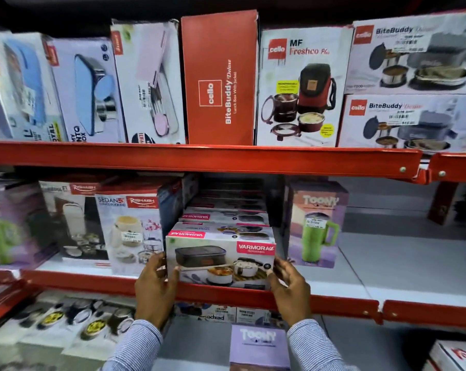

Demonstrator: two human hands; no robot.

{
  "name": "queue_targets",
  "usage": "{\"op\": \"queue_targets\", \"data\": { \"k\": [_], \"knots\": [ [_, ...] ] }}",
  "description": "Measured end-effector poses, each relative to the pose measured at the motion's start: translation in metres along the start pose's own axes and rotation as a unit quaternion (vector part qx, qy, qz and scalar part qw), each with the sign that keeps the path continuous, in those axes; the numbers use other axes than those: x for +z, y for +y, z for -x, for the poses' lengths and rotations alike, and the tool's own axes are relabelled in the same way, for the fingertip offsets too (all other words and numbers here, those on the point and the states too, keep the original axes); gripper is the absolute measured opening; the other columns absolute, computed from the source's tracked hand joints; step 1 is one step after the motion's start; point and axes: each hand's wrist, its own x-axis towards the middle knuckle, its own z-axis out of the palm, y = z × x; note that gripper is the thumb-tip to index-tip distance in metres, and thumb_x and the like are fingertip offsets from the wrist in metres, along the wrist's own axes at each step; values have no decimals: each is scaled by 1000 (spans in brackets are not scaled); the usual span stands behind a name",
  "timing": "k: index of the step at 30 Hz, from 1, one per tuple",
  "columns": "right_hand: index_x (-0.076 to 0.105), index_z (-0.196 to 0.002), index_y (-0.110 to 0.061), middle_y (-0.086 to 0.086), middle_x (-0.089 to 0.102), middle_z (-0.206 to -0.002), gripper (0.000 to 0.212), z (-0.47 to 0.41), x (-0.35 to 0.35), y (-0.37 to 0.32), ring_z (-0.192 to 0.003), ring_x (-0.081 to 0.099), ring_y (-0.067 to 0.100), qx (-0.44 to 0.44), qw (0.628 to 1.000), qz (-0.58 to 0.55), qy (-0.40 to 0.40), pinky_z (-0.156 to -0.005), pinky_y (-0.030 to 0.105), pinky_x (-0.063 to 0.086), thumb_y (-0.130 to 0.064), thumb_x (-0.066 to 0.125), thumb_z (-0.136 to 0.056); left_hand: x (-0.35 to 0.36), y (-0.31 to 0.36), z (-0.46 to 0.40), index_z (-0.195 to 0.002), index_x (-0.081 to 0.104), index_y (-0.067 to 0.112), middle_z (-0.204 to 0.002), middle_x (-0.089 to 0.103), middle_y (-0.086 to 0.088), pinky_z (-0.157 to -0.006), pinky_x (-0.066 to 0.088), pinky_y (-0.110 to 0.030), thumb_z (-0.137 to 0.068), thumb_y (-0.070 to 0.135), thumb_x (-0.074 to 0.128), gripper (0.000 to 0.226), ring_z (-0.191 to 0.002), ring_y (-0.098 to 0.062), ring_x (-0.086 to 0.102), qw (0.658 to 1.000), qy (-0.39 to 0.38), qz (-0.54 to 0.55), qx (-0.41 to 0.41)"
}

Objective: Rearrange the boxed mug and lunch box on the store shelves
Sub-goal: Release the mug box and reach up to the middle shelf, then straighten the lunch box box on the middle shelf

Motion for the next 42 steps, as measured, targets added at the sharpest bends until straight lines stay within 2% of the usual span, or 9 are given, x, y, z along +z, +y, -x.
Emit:
{"op": "queue_targets", "data": {
  "k": [14, 19, 23, 25, 28, 31, 35, 39, 42],
  "knots": [
    [66, -122, -23, -14, 70, -112, 36, 8, -14, 0, -104, 66, 0, -7, 999, -33, -36, -77, 0, 48, -13, 70, -88, -2, -3, 3, -125, 66, 10, -121, 75, -16, -96, 53, -39, -96, 26, 65, 33, -106, -34, 72, 999, -2, -18, -29],
    [74, -109, -18, -13, 79, -100, 23, 43, -67, 32, -95, 72, 1, -20, 993, -83, 87, -84, 11, 54, -6, 69, -89, -3, -32, 48, -129, 62, 9, -120, 72, -12, -86, 53, -30, -89, 11, 72, 42, -95, -23, 69, 997, 18, 60, -36],
    [69, -93, -31, -1, 77, -93, 39, 85, -93, 99, -77, 68, 0, 81, 990, 42, 107, -81, 21, 57, 7, 67, -85, 39, -72, 125, -134, 53, 8, -132, 64, -15, -87, 51, -35, -84, 2, 75, 56, -106, -27, 64, 975, -167, 35, -140],
    [63, -112, -12, 18, 70, -114, 45, 104, -88, 130, -94, 67, 16, 164, 984, 74, -12, -89, 38, 56, 19, 64, -79, 66, -82, 151, -145, 41, 8, -144, 54, -17, -99, 53, -45, -80, 0, 79, 75, -122, -33, 59, 931, -290, 37, -220],
    [50, -134, -13, 6, 59, -129, 68, 124, -69, 155, -120, 57, 24, 232, 953, 96, -171, -99, 38, 51, 14, 72, -75, 98, -82, 166, -152, 30, 11, -153, 44, -17, -108, 48, -47, -76, 0, 83, 93, -136, -37, 49, 881, -377, 66, -279],
    [52, -133, -16, 4, 62, -130, 68, 127, -51, 161, -121, 58, 21, 254, 947, 43, -190, -99, 34, 52, 9, 77, -75, 119, -80, 168, -144, 41, 13, -142, 59, -14, -97, 56, -40, -75, 5, 84, 81, -116, -31, 62, 895, -373, 51, -239],
    [64, -112, -20, 3, 75, -113, 49, 129, -54, 150, -101, 73, 19, 226, 965, 2, -132, -72, 13, 56, 7, 78, -74, 114, -73, 171, -129, 56, 17, -121, 74, -7, -61, 50, -2, -71, 12, 87, 66, -88, -18, 68, 929, -315, 42, -190],
    [68, -112, -32, -18, 77, -107, 47, 143, -79, 118, -101, 72, 4, 172, 976, -20, -130, -74, 15, 58, -8, 84, -74, 81, -54, 180, -122, 63, 26, -100, 75, 15, -61, 48, 0, -65, 35, 92, 64, -81, 7, 71, 947, -290, 49, -127],
    [69, -114, -31, -13, 77, -110, 45, 147, -92, 86, -103, 73, 9, 111, 987, -34, -107, -74, 20, 59, -19, 85, -74, 59, -25, 178, -121, 67, 29, -97, 78, 16, -61, 54, -6, -64, 43, 90, 64, -84, 11, 70, 959, -264, 67, -74]
  ]
}}
